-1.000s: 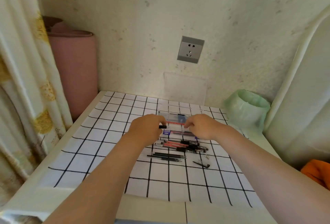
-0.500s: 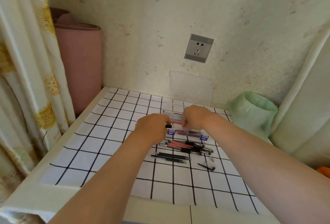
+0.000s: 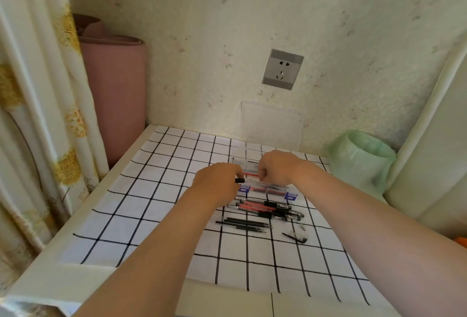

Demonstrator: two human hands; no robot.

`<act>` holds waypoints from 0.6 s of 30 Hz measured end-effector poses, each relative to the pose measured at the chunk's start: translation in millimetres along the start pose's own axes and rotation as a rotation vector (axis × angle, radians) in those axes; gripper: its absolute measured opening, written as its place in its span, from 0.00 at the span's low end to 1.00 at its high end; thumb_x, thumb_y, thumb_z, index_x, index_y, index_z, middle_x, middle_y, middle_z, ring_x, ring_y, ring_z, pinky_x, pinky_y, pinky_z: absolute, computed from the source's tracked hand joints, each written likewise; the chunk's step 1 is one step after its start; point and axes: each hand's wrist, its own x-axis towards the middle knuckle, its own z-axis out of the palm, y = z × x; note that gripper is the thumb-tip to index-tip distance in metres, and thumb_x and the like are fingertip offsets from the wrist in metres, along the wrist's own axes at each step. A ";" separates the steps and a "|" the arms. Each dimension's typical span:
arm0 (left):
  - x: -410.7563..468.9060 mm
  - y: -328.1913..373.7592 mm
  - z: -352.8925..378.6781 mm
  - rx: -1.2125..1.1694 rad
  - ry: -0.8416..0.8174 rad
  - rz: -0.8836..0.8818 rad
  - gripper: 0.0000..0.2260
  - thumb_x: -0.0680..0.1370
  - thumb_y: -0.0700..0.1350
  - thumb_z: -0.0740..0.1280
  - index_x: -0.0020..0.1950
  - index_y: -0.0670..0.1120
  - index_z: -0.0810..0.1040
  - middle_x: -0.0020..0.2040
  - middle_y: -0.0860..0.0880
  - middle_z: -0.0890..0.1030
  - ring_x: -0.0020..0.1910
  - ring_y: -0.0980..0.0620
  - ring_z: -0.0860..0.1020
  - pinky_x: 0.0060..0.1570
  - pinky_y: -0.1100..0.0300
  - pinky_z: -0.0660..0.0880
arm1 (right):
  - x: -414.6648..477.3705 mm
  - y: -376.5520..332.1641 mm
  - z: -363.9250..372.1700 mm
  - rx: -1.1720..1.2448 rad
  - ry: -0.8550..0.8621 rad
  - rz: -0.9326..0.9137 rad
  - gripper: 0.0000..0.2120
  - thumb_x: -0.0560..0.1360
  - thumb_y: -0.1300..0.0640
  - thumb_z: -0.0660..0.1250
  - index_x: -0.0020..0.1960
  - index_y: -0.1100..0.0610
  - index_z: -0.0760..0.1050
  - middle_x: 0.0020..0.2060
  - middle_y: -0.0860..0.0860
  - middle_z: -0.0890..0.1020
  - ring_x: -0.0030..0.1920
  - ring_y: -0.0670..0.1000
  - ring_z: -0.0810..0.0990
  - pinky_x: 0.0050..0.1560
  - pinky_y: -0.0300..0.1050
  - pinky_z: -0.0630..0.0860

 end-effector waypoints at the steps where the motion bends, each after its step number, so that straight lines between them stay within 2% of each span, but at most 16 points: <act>1: 0.0 -0.1 -0.2 -0.003 -0.005 -0.001 0.13 0.80 0.48 0.64 0.65 0.57 0.75 0.59 0.52 0.80 0.53 0.51 0.78 0.44 0.59 0.71 | -1.4 1.2 0.0 0.016 0.010 -0.001 0.07 0.74 0.59 0.67 0.42 0.48 0.80 0.46 0.46 0.83 0.47 0.50 0.80 0.47 0.44 0.76; 9: 0.8 1.6 0.5 -0.006 -0.013 -0.007 0.13 0.80 0.48 0.64 0.64 0.57 0.75 0.59 0.52 0.80 0.53 0.51 0.78 0.48 0.58 0.74 | -8.0 7.5 5.4 0.021 0.105 -0.007 0.09 0.72 0.60 0.68 0.45 0.48 0.83 0.43 0.43 0.82 0.46 0.49 0.80 0.48 0.46 0.78; 12: 1.3 1.8 1.1 -0.005 -0.011 -0.008 0.13 0.80 0.48 0.64 0.64 0.57 0.75 0.58 0.52 0.80 0.52 0.51 0.78 0.48 0.57 0.74 | -5.7 6.0 5.8 -0.035 0.091 -0.006 0.08 0.73 0.58 0.68 0.47 0.47 0.83 0.46 0.44 0.83 0.48 0.50 0.80 0.49 0.47 0.79; 18: 1.5 2.3 1.8 -0.009 -0.008 -0.013 0.13 0.80 0.48 0.64 0.64 0.57 0.75 0.58 0.51 0.80 0.51 0.51 0.78 0.47 0.58 0.74 | -3.4 3.5 3.5 -0.100 0.050 -0.005 0.10 0.75 0.59 0.66 0.48 0.48 0.83 0.48 0.46 0.83 0.49 0.52 0.81 0.44 0.44 0.75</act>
